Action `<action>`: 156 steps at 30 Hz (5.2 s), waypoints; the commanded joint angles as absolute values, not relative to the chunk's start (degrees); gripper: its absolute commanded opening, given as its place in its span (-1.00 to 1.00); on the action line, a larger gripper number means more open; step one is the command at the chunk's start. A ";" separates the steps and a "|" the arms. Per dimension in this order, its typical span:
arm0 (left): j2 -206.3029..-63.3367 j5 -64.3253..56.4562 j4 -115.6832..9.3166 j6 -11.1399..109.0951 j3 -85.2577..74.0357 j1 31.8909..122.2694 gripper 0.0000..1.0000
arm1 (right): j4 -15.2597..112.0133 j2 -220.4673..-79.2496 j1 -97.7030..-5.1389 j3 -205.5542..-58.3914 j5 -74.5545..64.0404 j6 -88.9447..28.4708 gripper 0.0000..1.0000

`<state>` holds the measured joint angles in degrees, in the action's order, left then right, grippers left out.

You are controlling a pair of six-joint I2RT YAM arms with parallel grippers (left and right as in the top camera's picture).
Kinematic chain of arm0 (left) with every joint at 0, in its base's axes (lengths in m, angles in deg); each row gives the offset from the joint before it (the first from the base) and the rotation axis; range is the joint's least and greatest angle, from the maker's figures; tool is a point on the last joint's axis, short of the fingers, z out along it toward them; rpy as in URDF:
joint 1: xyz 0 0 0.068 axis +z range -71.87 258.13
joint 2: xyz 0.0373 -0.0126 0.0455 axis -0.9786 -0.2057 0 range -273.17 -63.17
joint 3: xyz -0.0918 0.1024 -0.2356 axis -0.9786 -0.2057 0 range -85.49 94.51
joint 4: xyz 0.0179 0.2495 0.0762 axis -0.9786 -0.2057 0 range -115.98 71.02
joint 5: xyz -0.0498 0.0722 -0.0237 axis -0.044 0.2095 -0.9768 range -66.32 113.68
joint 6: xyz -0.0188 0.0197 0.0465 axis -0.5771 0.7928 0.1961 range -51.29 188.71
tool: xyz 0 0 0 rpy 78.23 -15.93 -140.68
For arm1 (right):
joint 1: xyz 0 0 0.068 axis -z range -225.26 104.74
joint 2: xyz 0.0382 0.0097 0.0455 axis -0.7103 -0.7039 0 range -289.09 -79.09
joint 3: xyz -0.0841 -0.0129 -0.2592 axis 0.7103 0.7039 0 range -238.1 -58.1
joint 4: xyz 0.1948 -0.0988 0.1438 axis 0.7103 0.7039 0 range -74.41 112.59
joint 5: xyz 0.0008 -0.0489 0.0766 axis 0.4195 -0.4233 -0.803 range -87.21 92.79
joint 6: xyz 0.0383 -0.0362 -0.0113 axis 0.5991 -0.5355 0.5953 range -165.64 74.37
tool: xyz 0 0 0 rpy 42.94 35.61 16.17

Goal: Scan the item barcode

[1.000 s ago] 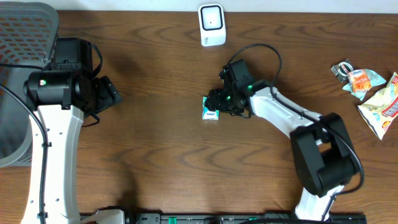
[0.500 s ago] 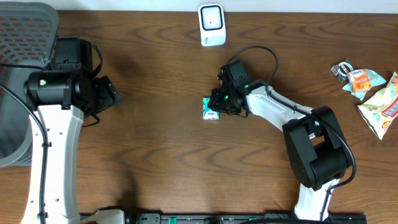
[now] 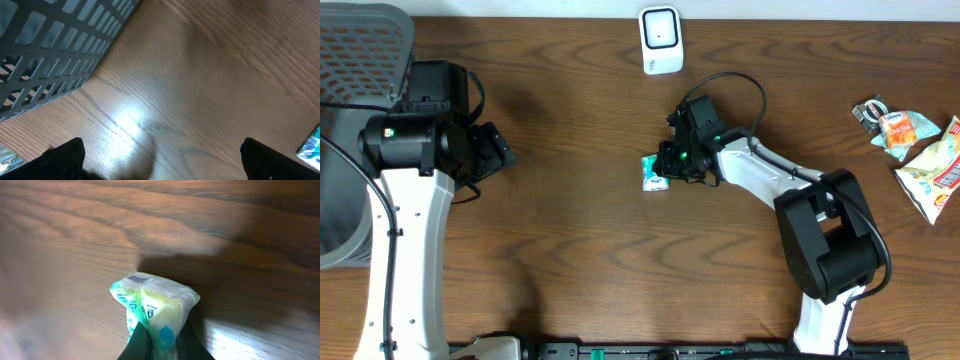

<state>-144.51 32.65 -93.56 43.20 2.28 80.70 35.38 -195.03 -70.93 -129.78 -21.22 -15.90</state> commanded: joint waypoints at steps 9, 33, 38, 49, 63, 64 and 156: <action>-144.75 33.20 -93.74 42.67 2.50 80.96 0.96 | 34.57 -196.21 -62.71 -129.65 -53.99 -29.58 -0.98; -144.75 33.20 -93.74 42.67 2.50 80.96 0.95 | 34.66 -196.21 -57.55 -129.60 -86.71 -46.37 -0.98; -144.75 33.20 -93.74 42.67 2.50 80.96 0.96 | 34.66 -196.21 -57.55 -129.60 -86.71 -46.37 -0.98; -144.75 33.20 -93.74 42.67 2.50 80.96 0.96 | 32.37 -196.21 -56.72 -129.60 -86.71 -45.58 -0.98; -144.75 33.20 -93.74 42.67 2.50 80.96 0.95 | 28.48 -196.21 -53.36 -129.60 -86.73 -41.62 -0.98; -144.75 33.20 -93.74 42.67 2.50 80.96 0.95 | 28.50 -196.21 -53.40 -129.60 -86.73 -41.62 -0.98; -144.75 33.20 -93.74 42.67 2.50 80.96 0.96 | 37.90 -179.77 -55.39 -129.56 -86.75 -44.86 -0.98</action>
<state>-144.51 32.65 -93.54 43.20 2.28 80.72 37.63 -183.94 -54.45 -129.60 -85.05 -42.30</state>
